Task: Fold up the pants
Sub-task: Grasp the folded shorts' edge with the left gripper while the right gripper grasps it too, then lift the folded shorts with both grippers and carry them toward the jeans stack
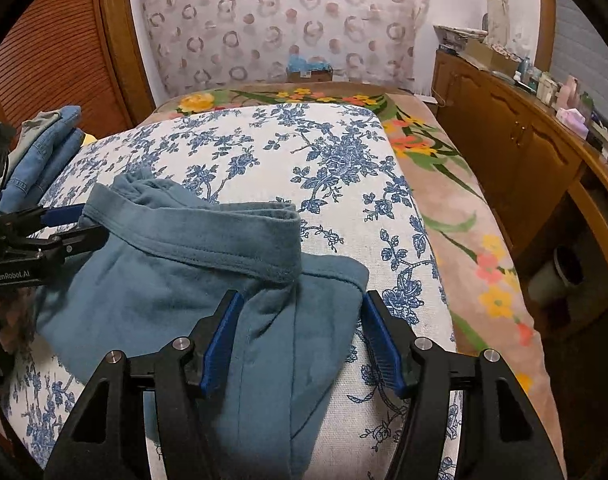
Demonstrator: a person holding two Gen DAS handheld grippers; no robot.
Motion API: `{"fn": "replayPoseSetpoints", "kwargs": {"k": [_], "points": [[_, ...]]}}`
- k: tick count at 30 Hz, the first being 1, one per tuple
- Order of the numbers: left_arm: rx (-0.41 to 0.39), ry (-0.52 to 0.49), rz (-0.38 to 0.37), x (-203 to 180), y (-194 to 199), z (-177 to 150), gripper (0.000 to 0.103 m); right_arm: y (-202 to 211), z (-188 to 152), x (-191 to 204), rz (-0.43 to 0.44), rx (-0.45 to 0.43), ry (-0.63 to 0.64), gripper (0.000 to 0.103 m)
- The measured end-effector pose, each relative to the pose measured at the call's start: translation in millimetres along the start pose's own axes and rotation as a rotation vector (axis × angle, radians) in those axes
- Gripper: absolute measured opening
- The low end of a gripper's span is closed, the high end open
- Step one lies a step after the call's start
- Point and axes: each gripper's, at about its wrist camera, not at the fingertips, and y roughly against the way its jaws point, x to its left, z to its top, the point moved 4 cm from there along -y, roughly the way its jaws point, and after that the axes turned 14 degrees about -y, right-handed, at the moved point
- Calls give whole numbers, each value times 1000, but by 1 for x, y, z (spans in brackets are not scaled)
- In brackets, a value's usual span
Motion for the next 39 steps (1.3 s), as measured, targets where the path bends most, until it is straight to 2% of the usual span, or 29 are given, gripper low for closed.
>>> {"fn": "replayPoseSetpoints", "kwargs": {"k": [5,15,16,22,25,27,30,35,39], "points": [[-1,41,-35,6,-1,4,79,1,-1,-1,1,-1,0,63],[-18,94,-155,4,-6,14,37,2,-1,-2,8,-1,-5,63],[-19,92,-158,2,-6,14,36,2,-1,-3,10,-1,-6,63],[-28,61,-148,-4,-5,15,29,4,0,-5,54,3,-27,54],[-29,57,-146,-5,-3,15,23,6,0,-9,84,7,-46,43],[-38,44,-137,-9,1,15,20,6,0,-9,91,11,-41,30],[-62,10,-117,-16,11,15,18,6,-2,-7,120,23,-42,17],[-141,-4,-123,-21,42,17,18,12,-2,-6,148,9,-62,11],[-194,-28,-106,-26,69,20,18,27,-2,1,169,-49,-50,10]]}}
